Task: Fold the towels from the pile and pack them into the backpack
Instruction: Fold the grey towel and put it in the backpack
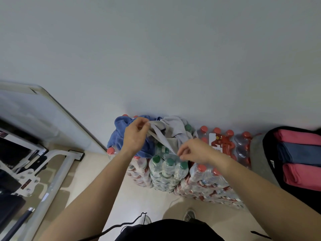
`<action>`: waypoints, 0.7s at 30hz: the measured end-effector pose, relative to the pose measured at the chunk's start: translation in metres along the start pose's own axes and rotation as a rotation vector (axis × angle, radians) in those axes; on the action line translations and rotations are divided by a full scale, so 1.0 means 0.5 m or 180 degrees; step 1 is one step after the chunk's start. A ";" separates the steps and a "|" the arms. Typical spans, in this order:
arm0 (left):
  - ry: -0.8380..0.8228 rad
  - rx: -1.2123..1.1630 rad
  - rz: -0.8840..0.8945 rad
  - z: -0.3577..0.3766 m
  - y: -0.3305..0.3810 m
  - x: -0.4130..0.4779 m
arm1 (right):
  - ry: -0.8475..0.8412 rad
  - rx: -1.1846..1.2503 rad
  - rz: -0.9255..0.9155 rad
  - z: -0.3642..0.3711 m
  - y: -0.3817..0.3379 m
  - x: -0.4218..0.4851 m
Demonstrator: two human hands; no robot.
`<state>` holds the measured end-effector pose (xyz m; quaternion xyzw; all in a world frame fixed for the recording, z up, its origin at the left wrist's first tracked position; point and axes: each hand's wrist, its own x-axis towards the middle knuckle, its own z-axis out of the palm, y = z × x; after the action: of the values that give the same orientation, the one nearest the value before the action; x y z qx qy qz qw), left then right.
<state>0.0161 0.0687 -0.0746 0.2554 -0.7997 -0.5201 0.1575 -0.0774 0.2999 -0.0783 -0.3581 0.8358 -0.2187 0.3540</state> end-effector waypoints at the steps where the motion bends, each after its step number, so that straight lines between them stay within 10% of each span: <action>1: -0.0003 0.0051 0.0008 -0.016 -0.002 0.002 | -0.0168 -0.0007 -0.0006 0.010 -0.004 -0.001; 9: -0.0326 0.0726 0.0506 -0.061 -0.015 -0.005 | 0.1072 0.0052 -0.0222 -0.028 -0.082 0.082; 21: 0.0219 0.0828 0.0570 -0.110 0.006 0.018 | 0.1367 -0.0377 -0.0002 -0.074 -0.118 0.163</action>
<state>0.0365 0.0235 -0.0494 0.2190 -0.8740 -0.3869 0.1961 -0.1192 0.2044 -0.0533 -0.3237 0.9033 -0.2406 0.1462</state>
